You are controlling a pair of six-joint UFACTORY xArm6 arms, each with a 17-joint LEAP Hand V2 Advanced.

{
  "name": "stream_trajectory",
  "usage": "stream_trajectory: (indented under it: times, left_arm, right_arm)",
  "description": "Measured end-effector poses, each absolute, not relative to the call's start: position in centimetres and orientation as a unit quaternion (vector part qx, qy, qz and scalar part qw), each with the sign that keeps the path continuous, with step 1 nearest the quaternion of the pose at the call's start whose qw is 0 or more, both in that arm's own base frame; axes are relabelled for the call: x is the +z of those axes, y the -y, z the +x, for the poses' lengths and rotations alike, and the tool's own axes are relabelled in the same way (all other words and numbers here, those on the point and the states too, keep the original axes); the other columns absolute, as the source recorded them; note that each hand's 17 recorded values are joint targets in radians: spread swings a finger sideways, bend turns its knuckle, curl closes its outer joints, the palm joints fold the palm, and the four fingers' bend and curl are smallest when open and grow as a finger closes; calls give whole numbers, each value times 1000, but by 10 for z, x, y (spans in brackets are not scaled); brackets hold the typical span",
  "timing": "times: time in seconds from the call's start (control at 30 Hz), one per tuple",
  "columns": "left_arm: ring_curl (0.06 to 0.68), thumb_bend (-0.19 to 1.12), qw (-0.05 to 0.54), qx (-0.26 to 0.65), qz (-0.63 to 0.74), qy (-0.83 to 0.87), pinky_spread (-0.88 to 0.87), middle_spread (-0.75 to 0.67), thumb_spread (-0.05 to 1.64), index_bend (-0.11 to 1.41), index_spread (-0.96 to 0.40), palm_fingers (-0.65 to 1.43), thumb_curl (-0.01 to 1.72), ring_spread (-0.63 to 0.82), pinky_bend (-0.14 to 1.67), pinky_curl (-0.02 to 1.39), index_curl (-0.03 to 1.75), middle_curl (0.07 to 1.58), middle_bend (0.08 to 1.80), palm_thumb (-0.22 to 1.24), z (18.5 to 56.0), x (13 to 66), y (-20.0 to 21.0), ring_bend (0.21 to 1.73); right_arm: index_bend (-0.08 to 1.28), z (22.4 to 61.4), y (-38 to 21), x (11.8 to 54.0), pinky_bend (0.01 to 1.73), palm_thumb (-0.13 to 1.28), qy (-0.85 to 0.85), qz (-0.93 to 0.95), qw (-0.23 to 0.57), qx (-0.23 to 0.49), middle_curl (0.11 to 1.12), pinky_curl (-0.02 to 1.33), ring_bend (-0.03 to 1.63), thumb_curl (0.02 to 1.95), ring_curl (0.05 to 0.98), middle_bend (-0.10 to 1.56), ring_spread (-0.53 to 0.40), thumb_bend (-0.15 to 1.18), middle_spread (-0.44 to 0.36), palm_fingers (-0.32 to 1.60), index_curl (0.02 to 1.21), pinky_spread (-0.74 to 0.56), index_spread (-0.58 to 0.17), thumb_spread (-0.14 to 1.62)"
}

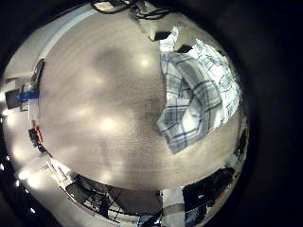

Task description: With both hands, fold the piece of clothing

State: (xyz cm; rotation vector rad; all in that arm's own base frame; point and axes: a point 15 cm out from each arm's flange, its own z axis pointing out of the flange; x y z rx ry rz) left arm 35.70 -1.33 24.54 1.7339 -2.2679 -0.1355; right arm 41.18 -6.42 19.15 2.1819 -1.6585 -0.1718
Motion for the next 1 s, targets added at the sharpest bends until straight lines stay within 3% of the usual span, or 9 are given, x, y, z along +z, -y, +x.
stream_trajectory:
  times: [0.23, 0.63, 1.0]
  left_arm:
    - [212, -20, 151, -35, 605, 781, 406, 266, 1123, 218, -20, 142, 349, 422, 256, 396, 457, 261, 163, 580, 345, 216, 24, 556]
    - [210, -20, 158, -34, 597, 786, 417, 258, 1133, 221, -20, 149, 347, 433, 257, 380, 456, 257, 165, 569, 340, 196, 45, 547]
    - [211, -18, 159, -28, 604, 781, 418, 253, 1137, 217, -20, 158, 348, 427, 254, 370, 454, 258, 168, 571, 343, 198, 37, 541]
  right_arm:
    - [1035, 422, 96, 224, 1437, 1064, 621, 769, 150, -11, 847, 596, 1408, 655, 655, 1253, -227, 41, -196, 1058, 935, -194, -353, 1024]
    - [1052, 420, 90, 263, 1410, 1065, 619, 776, 119, 22, 885, 679, 1407, 745, 703, 1269, -224, -4, -182, 1032, 970, -177, -321, 1044]
    - [1048, 424, 12, 336, 1372, 1059, 573, 815, 11, 81, 903, 743, 1396, 797, 729, 1262, -223, -8, -179, 1033, 982, -178, -310, 1053]
